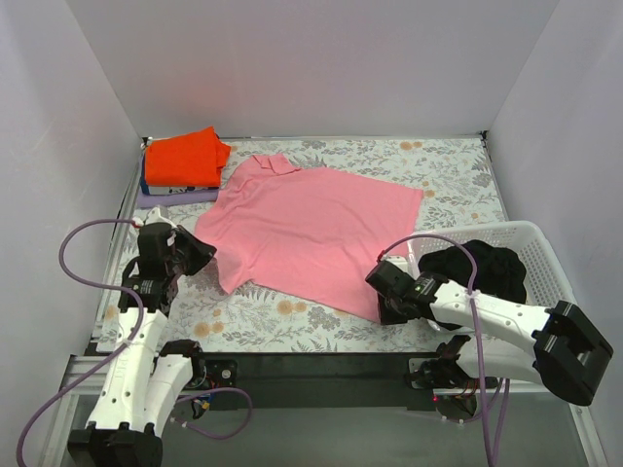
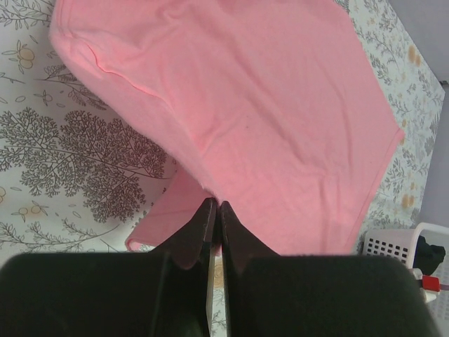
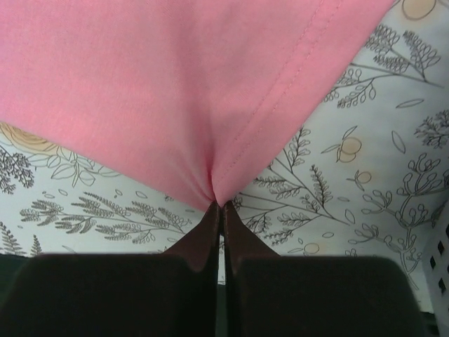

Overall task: Fold and stack the t-shirts
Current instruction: Fold the tshirt

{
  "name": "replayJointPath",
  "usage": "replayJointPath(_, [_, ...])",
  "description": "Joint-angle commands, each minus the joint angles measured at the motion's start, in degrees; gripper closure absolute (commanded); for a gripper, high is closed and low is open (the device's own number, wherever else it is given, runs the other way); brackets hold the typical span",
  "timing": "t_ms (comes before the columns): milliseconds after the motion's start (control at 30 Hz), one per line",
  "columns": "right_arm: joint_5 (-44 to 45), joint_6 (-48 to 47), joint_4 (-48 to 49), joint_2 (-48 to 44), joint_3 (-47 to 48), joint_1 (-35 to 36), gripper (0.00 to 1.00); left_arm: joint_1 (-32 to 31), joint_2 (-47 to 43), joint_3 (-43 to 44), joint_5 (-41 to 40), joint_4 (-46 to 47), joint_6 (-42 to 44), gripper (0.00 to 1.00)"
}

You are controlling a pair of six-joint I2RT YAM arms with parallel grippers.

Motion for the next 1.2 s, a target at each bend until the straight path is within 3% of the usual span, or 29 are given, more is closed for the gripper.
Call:
replayJointPath(0, [-1.60,2.85,-5.33,-1.62,2.51,1.45,0.99,-0.06,-1.89,1.69,1.43,-3.44,-1.01,1.00])
replayJointPath(300, [-2.31,6.37,-7.88,-1.80,3.91,6.20,0.99,-0.06,-4.27,5.12,2.66,-10.13,-2.50,1.00])
replayJointPath(500, [2.69,4.53,-8.32,-2.15,6.54,5.67,0.99,-0.06,-0.95,4.33,5.29,-3.28,-4.17,1.00])
replayJointPath(733, [6.22,-0.74,-7.62,0.48,10.59,-0.29,0.99,-0.06,5.47,3.36,9.60,9.28,-5.32,1.00])
replayJointPath(1167, [4.28,-13.22,-2.17,3.82,13.40,-13.22,0.99,-0.06,18.49,10.30,10.22,18.78,-2.33,1.00])
